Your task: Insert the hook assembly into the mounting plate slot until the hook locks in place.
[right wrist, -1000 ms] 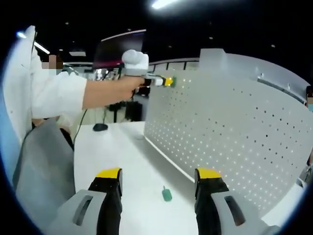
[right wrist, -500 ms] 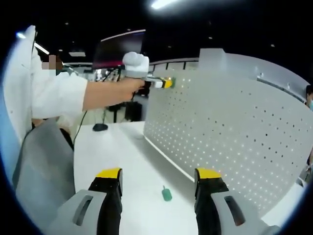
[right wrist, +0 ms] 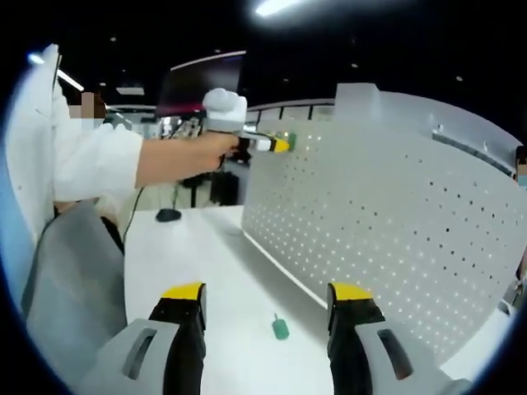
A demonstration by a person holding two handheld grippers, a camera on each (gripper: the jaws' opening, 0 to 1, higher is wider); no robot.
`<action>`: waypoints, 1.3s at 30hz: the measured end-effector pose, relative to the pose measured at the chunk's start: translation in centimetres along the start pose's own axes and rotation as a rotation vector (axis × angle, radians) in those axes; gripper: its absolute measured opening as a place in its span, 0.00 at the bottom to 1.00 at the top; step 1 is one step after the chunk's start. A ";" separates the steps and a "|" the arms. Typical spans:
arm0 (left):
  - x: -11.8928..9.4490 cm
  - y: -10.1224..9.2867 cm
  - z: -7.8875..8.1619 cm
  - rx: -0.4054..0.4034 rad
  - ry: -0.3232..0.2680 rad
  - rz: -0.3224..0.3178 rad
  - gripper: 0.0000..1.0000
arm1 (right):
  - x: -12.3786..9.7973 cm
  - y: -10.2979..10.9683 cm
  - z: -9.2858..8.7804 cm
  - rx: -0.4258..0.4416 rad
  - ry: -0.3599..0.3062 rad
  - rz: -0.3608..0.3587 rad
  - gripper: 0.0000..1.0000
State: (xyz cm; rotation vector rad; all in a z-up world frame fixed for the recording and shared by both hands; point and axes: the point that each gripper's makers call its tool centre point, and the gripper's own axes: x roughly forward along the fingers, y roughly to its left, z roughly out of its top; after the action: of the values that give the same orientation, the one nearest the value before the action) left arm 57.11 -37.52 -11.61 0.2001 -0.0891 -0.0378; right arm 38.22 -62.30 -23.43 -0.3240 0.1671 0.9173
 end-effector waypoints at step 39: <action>-15.1 -2.9 -2.6 -0.082 0.031 -0.139 0.35 | 1.0 1.1 0.8 -0.029 -0.014 0.039 0.59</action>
State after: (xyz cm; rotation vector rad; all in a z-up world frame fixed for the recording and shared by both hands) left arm 42.28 -39.09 -16.04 0.1242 -0.0420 -0.1769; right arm 37.94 -60.60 -23.18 -0.3422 0.1480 0.9605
